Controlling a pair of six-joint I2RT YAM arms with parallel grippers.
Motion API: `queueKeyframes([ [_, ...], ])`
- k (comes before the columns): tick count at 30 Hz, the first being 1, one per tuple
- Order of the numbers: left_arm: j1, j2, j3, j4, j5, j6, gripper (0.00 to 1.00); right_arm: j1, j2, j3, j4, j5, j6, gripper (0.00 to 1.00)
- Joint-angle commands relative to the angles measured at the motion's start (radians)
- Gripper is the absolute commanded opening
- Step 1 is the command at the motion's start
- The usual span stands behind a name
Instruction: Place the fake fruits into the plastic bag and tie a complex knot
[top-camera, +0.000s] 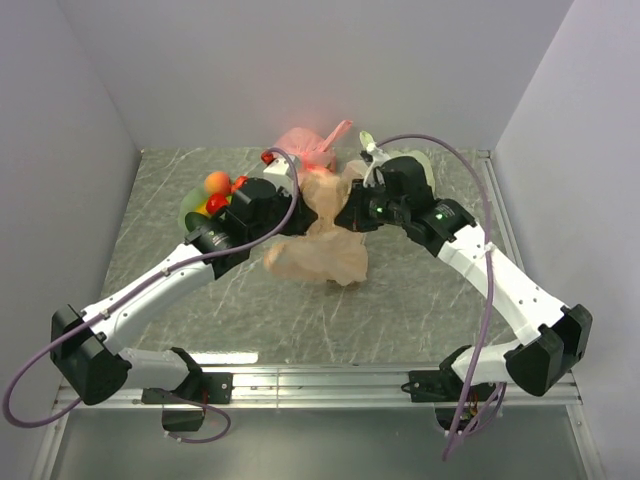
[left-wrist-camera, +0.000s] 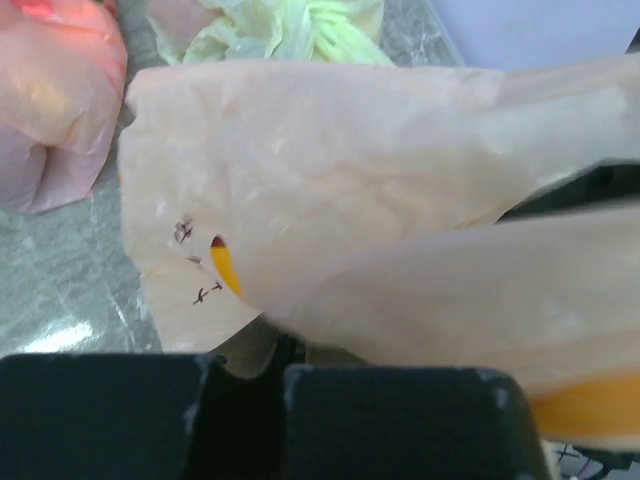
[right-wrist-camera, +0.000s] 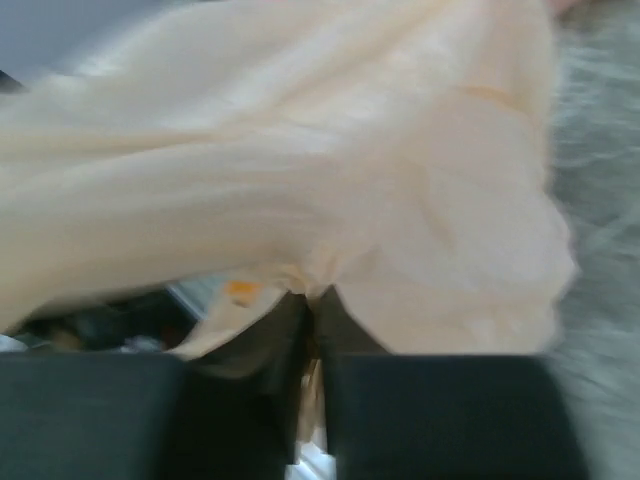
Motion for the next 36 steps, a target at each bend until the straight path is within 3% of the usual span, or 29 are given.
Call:
queueKeyframes([
  [1,0.035,-0.053,0.035,-0.043,0.035,0.006,0.0,-0.093,-0.039,-0.022,-0.12,-0.021,-0.124,0.03],
  [9,0.181,-0.125,-0.103,-0.166,0.135,0.053,0.0,-0.352,-0.067,-0.165,-0.279,-0.193,-0.59,0.0],
  [16,0.205,-0.112,-0.114,-0.22,0.165,0.088,0.0,-0.382,0.116,-0.029,-0.479,-0.236,-0.903,0.0],
  [20,0.254,-0.086,-0.121,-0.229,0.262,0.093,0.0,-0.397,0.074,-0.033,-0.437,-0.248,-1.003,0.0],
  [21,0.25,-0.078,-0.115,-0.232,0.295,0.095,0.0,-0.397,0.06,-0.026,-0.421,-0.261,-0.991,0.12],
  [23,0.245,-0.075,-0.115,-0.222,0.319,0.072,0.0,-0.398,0.017,0.041,-0.403,-0.336,-0.936,0.23],
  [25,0.231,-0.067,-0.105,-0.22,0.314,0.059,0.0,-0.398,-0.017,0.094,-0.351,-0.386,-0.878,0.45],
  [27,0.213,-0.067,-0.095,-0.212,0.3,0.065,0.0,-0.397,-0.053,0.181,-0.305,-0.422,-0.771,0.59],
  [29,0.196,-0.066,-0.077,-0.212,0.279,0.07,0.0,-0.397,-0.05,0.29,-0.257,-0.449,-0.679,0.65],
  [30,0.173,-0.062,-0.072,-0.212,0.27,0.076,0.0,-0.397,-0.039,0.331,-0.242,-0.456,-0.64,0.74],
  [33,0.139,-0.059,-0.062,-0.209,0.236,0.075,0.0,-0.383,0.041,0.505,-0.239,-0.538,-0.52,0.83],
  [36,0.139,-0.052,-0.062,-0.203,0.236,0.05,0.0,-0.282,0.092,0.599,-0.306,-0.586,-0.503,0.79],
])
